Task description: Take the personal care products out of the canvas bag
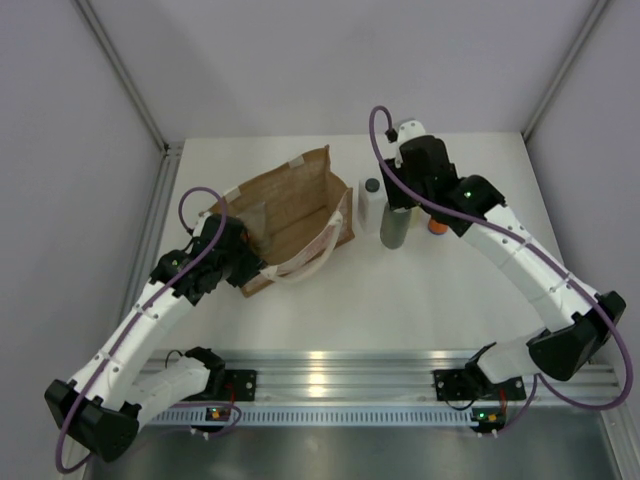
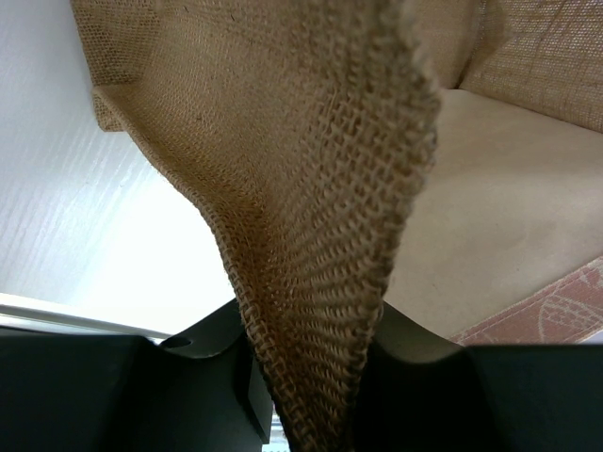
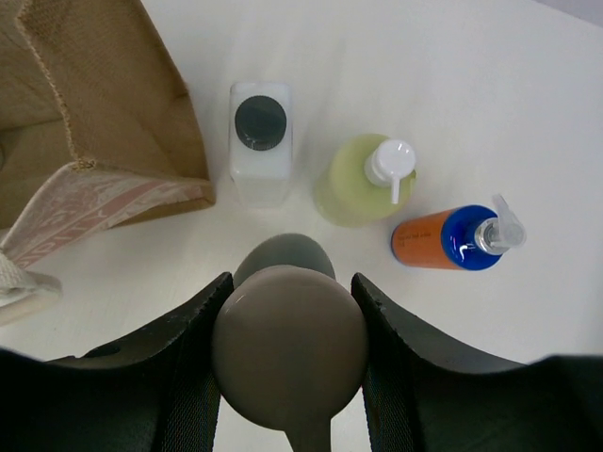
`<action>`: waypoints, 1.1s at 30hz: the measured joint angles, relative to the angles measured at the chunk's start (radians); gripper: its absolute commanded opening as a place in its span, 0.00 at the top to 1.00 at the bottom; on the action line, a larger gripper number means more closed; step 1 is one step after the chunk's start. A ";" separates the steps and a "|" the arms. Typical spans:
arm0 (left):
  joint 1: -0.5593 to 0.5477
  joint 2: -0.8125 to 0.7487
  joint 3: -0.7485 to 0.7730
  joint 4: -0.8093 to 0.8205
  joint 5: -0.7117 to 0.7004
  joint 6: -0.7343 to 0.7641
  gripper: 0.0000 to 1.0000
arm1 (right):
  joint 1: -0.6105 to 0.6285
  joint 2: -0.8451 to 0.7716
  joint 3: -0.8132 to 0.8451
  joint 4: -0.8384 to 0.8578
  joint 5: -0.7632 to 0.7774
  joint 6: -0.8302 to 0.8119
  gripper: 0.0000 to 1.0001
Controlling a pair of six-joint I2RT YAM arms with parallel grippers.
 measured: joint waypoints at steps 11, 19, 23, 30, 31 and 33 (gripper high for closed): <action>0.000 -0.003 0.000 0.000 0.000 0.000 0.66 | -0.040 -0.011 -0.093 0.076 -0.026 0.030 1.00; 0.000 -0.008 -0.006 0.000 0.000 0.000 0.65 | -0.041 -0.014 -0.108 0.109 -0.037 0.038 1.00; 0.000 -0.008 -0.006 0.000 0.000 0.000 0.65 | -0.042 -0.014 -0.108 0.109 -0.037 0.038 1.00; 0.000 -0.008 -0.006 0.000 0.000 0.000 0.65 | -0.053 -0.014 -0.128 0.118 -0.045 0.039 1.00; 0.000 -0.008 -0.006 0.000 0.000 0.000 0.65 | -0.054 -0.013 -0.137 0.120 -0.047 0.041 1.00; 0.000 -0.007 -0.006 0.000 0.000 0.000 0.65 | -0.055 -0.013 -0.157 0.123 -0.051 0.042 1.00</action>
